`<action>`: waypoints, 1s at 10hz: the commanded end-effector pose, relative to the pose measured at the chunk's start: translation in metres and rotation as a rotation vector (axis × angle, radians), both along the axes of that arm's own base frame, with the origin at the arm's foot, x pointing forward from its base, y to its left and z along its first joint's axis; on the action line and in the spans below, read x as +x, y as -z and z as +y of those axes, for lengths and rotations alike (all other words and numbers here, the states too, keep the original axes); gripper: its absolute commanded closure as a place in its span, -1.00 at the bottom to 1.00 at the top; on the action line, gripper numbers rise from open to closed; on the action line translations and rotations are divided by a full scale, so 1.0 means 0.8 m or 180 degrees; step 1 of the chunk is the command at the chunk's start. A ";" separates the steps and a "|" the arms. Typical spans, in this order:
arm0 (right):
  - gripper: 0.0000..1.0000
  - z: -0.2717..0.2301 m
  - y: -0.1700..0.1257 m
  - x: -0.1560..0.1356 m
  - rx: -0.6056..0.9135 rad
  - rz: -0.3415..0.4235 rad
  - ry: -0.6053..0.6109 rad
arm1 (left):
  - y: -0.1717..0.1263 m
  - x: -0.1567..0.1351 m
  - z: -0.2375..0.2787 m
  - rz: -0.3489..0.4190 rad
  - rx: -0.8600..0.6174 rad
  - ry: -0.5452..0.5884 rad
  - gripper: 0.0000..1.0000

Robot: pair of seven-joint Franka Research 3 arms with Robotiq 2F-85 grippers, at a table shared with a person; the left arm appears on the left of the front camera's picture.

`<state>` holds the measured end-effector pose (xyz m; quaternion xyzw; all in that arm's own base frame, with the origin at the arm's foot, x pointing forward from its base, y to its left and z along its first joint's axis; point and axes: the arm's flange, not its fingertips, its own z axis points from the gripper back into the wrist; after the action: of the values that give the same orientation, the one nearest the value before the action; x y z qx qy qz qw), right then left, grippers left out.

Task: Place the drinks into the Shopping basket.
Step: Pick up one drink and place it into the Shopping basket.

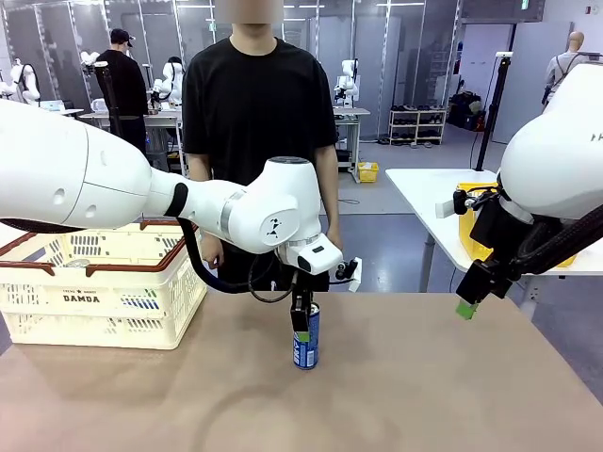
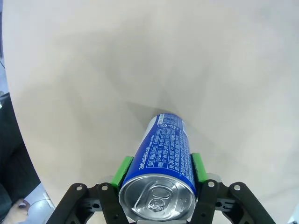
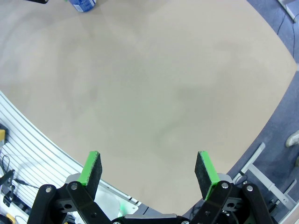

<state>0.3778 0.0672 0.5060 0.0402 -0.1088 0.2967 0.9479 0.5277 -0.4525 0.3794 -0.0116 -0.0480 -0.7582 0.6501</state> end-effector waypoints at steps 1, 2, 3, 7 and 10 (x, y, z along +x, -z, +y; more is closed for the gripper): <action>-1.00 -0.001 0.000 -0.001 0.0002 0.0002 -0.0007 | -0.039 -0.024 0.004 0.0077 -0.0115 0.0171 0.62; -1.00 -0.001 0.000 -0.001 0.0002 0.0002 -0.0007 | -0.063 -0.035 -0.001 0.0086 -0.0109 0.0260 0.62; -1.00 -0.001 0.000 -0.001 0.0002 0.0002 -0.0007 | -0.094 -0.047 -0.007 0.0084 -0.0126 0.0340 0.62; -1.00 -0.001 0.000 -0.001 0.0002 0.0002 -0.0007 | -0.205 -0.091 -0.030 -0.0173 -0.0026 0.0551 0.62; -1.00 -0.001 0.000 -0.001 0.0002 0.0002 -0.0007 | -0.254 -0.118 -0.041 -0.0302 -0.0018 0.0708 0.62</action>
<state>0.3778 0.0672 0.5060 0.0402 -0.1087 0.2967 0.9479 0.4339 -0.4861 0.5762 0.0070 -0.0830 -0.8185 0.5684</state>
